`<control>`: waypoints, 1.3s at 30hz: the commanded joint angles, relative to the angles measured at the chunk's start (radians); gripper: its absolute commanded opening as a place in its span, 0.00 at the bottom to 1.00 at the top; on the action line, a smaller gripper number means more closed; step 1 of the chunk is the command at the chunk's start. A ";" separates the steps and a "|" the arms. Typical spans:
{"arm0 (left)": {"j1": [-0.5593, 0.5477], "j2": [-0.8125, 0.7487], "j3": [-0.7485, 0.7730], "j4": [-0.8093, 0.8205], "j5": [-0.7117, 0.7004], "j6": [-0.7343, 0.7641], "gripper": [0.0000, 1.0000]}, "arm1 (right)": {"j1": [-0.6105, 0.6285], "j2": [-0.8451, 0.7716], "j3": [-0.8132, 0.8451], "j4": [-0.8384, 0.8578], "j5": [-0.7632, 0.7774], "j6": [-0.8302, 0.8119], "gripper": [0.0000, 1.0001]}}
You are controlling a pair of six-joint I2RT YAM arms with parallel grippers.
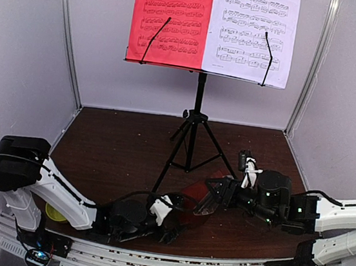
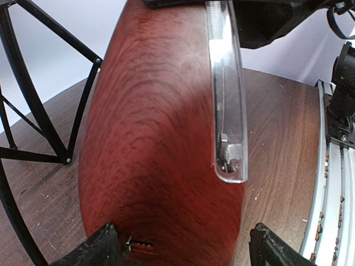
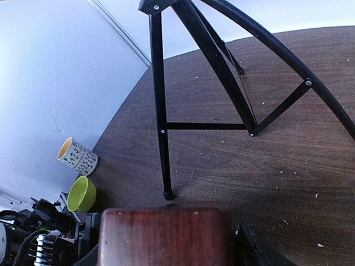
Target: Set up the instrument practice props
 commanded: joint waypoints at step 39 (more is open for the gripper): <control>-0.005 0.024 0.033 -0.001 0.007 0.010 0.65 | 0.010 -0.050 0.040 0.116 0.049 0.000 0.00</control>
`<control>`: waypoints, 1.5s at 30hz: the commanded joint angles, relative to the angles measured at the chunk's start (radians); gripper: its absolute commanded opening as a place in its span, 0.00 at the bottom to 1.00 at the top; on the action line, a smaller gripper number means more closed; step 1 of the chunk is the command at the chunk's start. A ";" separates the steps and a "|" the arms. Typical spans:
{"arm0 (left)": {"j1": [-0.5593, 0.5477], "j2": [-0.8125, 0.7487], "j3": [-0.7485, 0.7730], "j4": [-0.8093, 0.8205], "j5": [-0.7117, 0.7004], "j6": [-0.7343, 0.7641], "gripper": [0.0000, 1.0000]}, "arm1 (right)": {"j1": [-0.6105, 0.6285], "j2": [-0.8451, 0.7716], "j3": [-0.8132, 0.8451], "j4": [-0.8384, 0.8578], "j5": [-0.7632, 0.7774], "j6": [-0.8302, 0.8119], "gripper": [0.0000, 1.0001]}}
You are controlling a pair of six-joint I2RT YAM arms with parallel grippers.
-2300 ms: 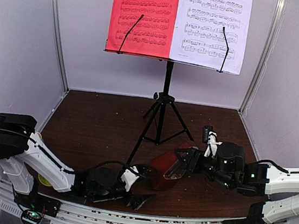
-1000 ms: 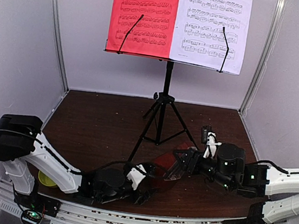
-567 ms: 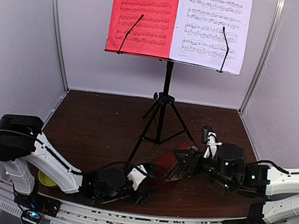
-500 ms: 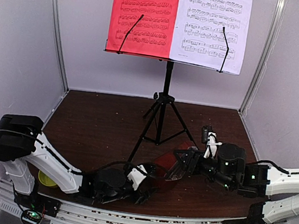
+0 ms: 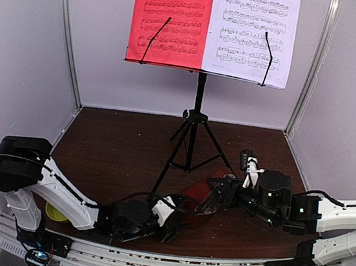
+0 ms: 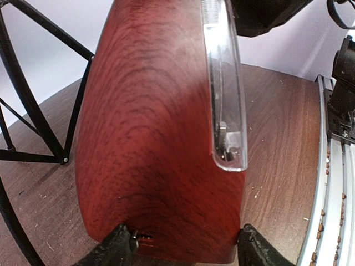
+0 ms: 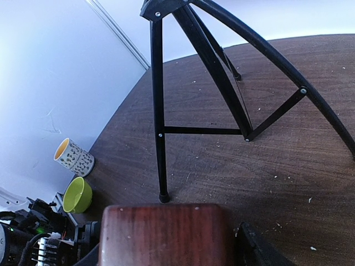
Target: Set up the instrument practice props
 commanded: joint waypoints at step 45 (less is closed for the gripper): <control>0.031 -0.618 -0.192 -0.347 -0.427 -0.111 0.98 | 0.260 0.726 0.782 -0.739 0.564 0.499 0.62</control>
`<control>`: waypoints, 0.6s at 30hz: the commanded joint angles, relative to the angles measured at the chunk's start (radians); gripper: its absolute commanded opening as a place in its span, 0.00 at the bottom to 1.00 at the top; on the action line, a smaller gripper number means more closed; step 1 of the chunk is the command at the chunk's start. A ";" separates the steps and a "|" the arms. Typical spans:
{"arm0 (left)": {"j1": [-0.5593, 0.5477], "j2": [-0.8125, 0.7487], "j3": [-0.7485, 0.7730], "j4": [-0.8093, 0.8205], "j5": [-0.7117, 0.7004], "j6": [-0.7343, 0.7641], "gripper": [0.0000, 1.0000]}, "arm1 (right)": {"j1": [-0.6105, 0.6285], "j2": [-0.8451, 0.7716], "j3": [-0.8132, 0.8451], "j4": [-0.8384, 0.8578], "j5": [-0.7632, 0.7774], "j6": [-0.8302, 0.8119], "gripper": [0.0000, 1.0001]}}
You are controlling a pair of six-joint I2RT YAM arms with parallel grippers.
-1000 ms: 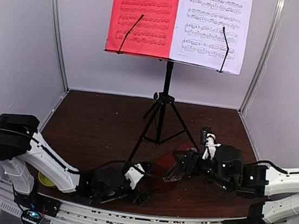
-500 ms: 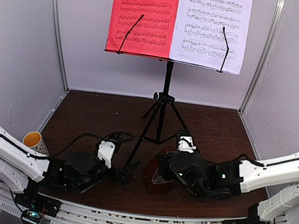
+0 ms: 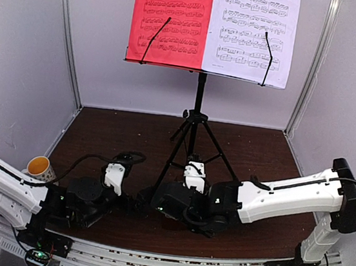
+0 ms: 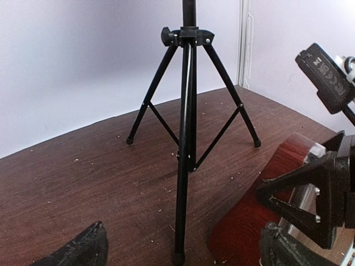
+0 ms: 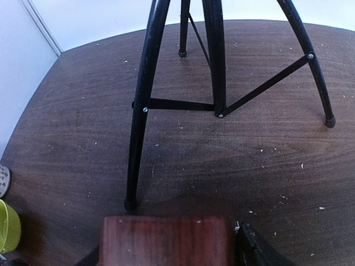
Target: Set up the instrument practice props
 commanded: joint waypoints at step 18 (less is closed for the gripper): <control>-0.133 0.134 0.288 -0.198 -0.110 -0.072 0.98 | -0.010 -0.556 -0.613 0.787 -0.200 -0.238 1.00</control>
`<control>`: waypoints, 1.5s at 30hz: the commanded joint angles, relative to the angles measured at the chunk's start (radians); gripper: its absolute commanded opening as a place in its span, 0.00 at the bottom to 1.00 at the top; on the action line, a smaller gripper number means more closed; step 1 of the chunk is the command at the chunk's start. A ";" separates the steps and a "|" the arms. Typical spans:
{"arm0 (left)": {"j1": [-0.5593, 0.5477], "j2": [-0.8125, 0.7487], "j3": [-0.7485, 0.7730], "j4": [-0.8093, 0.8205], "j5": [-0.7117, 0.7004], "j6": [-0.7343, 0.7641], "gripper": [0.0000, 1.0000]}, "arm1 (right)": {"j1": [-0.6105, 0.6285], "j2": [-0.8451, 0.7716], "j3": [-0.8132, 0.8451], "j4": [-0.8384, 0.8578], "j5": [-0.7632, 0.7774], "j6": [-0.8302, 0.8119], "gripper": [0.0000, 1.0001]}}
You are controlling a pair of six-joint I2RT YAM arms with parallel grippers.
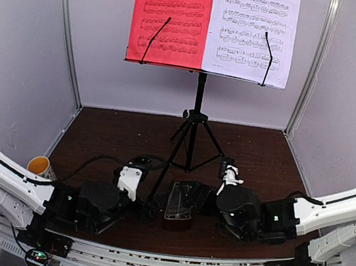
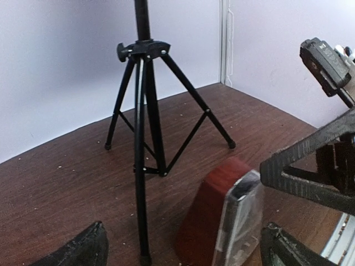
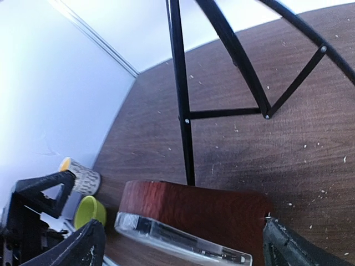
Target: Set up the instrument practice props
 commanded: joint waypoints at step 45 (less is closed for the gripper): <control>0.102 0.575 0.657 -0.792 0.074 -0.752 0.67 | -0.259 -0.571 -0.558 0.075 -0.110 -0.039 1.00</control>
